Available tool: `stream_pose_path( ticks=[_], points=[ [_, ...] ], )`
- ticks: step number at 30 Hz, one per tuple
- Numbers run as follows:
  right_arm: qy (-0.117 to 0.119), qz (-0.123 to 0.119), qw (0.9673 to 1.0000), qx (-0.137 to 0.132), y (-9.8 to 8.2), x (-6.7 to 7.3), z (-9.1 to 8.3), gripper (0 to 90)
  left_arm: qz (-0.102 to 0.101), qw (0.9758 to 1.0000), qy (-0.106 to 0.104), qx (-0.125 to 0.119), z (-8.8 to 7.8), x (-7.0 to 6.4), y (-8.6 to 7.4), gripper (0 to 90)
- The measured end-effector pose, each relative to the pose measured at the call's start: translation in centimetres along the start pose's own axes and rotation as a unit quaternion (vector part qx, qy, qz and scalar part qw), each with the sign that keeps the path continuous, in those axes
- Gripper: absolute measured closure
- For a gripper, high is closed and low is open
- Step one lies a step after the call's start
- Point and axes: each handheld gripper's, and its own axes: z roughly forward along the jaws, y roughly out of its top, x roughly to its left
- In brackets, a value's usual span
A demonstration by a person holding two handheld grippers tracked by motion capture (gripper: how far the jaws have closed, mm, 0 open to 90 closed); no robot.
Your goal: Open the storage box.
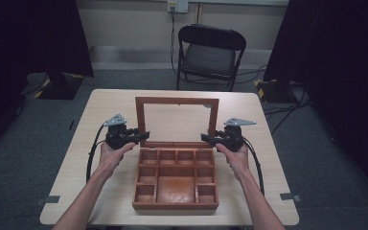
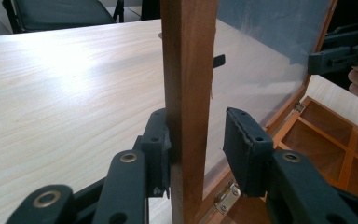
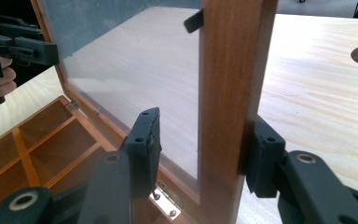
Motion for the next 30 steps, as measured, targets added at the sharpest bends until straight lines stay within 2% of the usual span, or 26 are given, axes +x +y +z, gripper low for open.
stream_pose_path(
  ticks=[1,7,13,24,30],
  points=[
    [-0.002,0.0,1.0,0.0,0.0,0.0,0.1,54.1,-0.008,1.0,-0.001,-0.003,0.1,0.1,-0.1,62.3],
    [-0.008,0.005,1.0,0.0,-0.1,-0.4,0.3,55.0,-0.017,0.9999,0.0,-0.001,0.6,0.6,-0.1,62.1],
    [-0.009,0.01,0.9999,0.0,-0.2,-0.5,0.4,55.7,-0.035,0.9993,-0.01,0.002,0.7,1.0,-0.1,62.3],
    [-0.01,0.021,0.9997,0.001,-0.4,-0.9,0.5,55.6,-0.034,0.9993,0.003,0.015,0.8,1.1,-0.9,60.4],
    [-0.012,0.025,0.9996,0.004,-0.5,-1.0,0.5,54.9,-0.037,0.9991,0.003,0.02,0.9,1.4,-1.1,62.4]
  ],
)
